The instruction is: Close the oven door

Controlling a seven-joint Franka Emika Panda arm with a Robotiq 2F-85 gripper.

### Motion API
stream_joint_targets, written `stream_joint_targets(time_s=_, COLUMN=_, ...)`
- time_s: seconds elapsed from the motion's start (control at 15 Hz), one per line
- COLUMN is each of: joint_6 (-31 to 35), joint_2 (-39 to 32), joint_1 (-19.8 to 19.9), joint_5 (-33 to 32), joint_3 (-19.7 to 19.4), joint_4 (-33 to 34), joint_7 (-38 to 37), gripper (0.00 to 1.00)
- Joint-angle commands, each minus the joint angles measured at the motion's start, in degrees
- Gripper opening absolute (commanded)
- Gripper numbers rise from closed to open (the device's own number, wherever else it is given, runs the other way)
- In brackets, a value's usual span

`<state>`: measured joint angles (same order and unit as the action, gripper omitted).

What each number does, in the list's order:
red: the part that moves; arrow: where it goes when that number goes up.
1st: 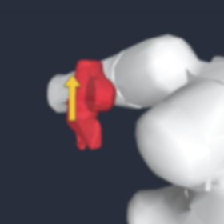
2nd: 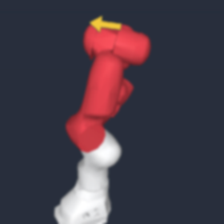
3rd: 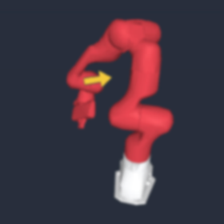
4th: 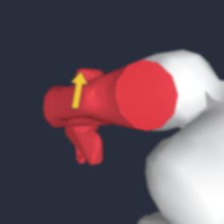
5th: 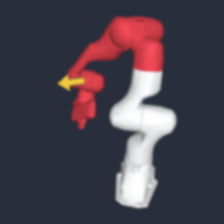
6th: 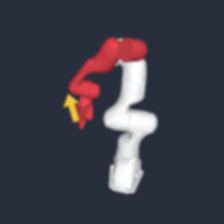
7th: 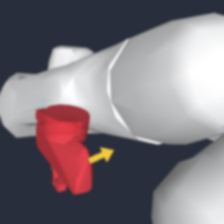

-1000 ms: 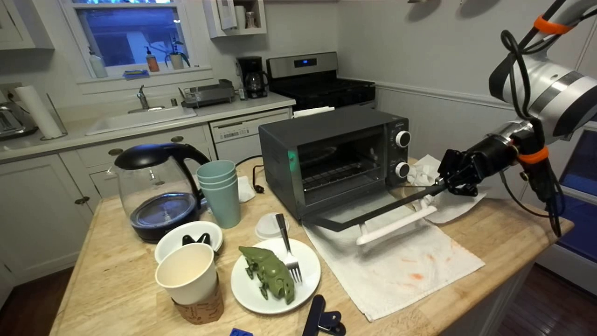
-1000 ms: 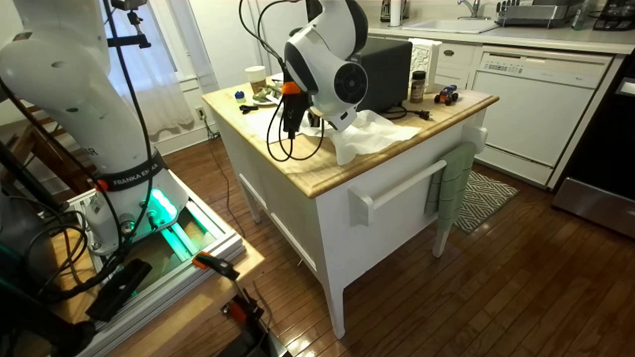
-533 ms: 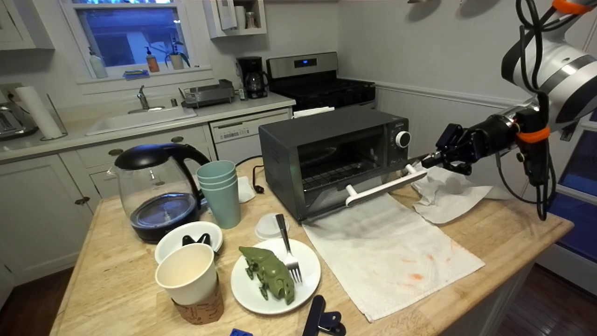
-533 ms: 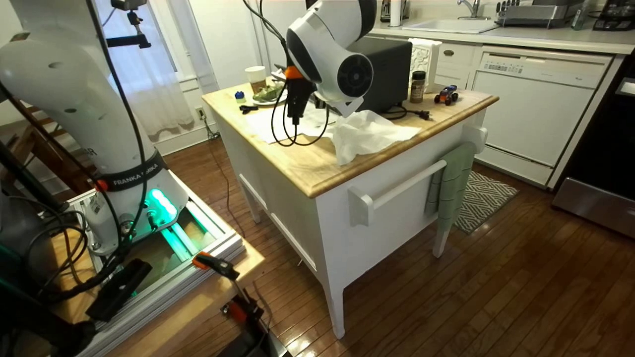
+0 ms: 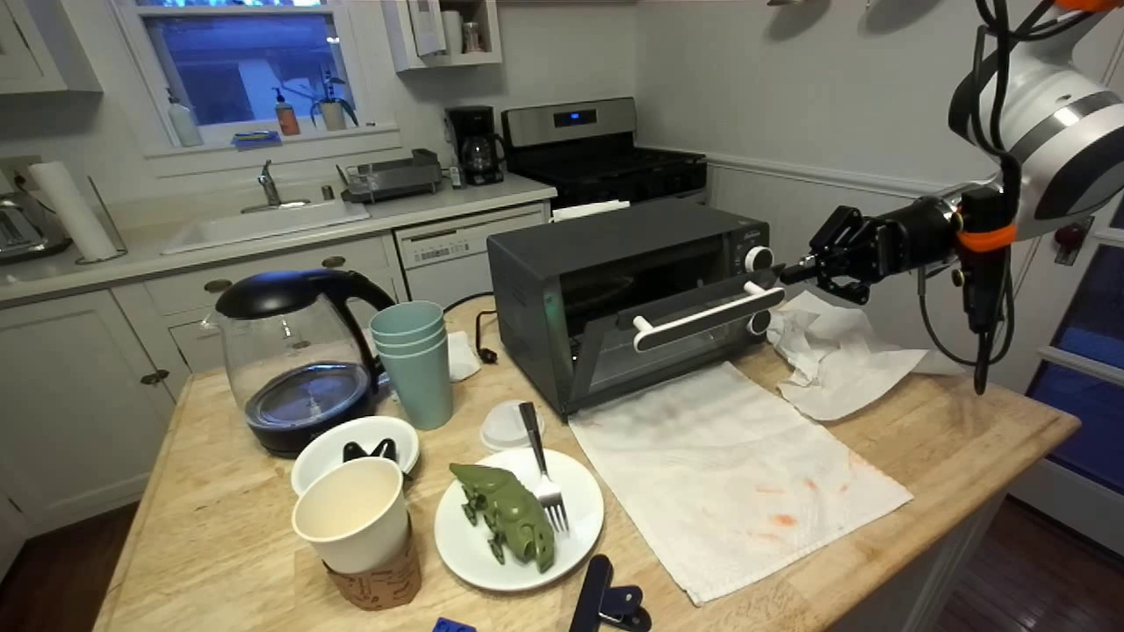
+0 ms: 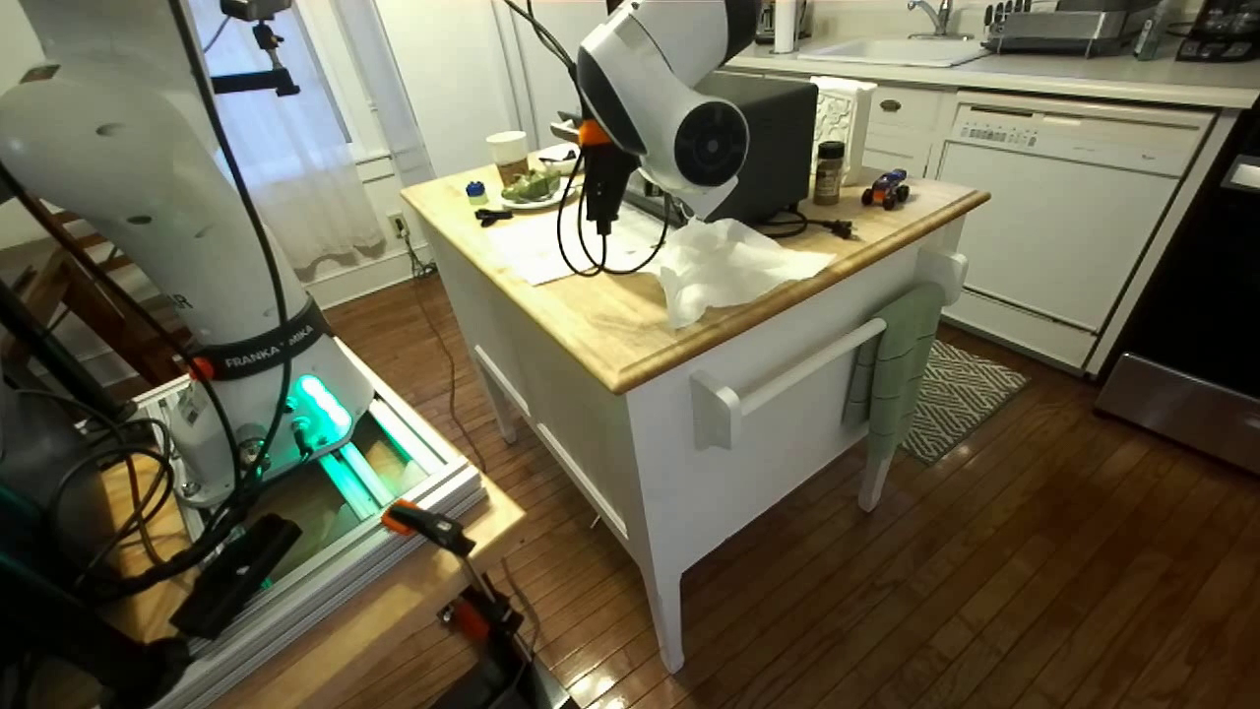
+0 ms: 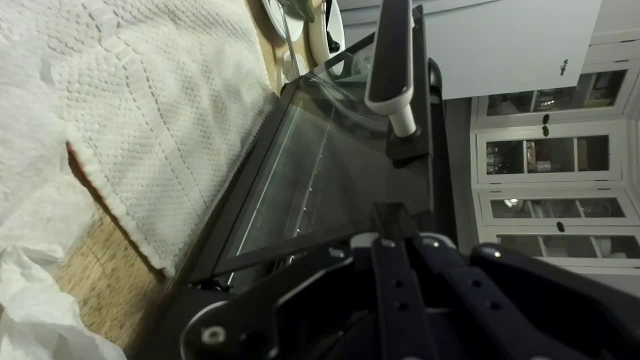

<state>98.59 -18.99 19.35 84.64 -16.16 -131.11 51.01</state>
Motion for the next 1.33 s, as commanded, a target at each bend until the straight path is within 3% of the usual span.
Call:
stream_joint_targets(time_s=0.0, joint_6=-2.0, joint_2=-1.3, joint_1=0.2, joint_5=3.3, joint_3=-0.2, joint_4=1.3, joint_7=1.9, gripper=0.0)
stream_joint_targets(time_s=0.4, joint_6=-1.4, joint_2=-2.0, joint_1=-0.3, joint_5=4.6, joint_3=-0.2, joint_4=1.3, joint_7=2.4, gripper=0.0)
stream_joint_targets(time_s=0.6, joint_6=-0.8, joint_2=-0.7, joint_1=-1.0, joint_5=1.7, joint_3=-0.5, joint_4=0.1, joint_7=-0.5, gripper=0.0)
stream_joint_targets(time_s=0.87, joint_6=3.8, joint_2=7.9, joint_1=-3.7, joint_5=-5.4, joint_3=-1.2, joint_4=-5.3, joint_7=-2.3, gripper=0.0)
stream_joint_targets(time_s=0.93, joint_6=5.4, joint_2=10.7, joint_1=-4.3, joint_5=-7.6, joint_3=-1.2, joint_4=-7.1, joint_7=-3.8, gripper=0.26)
stream_joint_targets(time_s=1.07, joint_6=11.6, joint_2=17.0, joint_1=-5.8, joint_5=-11.8, joint_3=-0.8, joint_4=-10.2, joint_7=-6.1, gripper=0.33)
stream_joint_targets(time_s=1.27, joint_6=23.3, joint_2=26.0, joint_1=-7.5, joint_5=-17.4, joint_3=1.4, joint_4=-13.9, joint_7=-10.2, gripper=0.54)
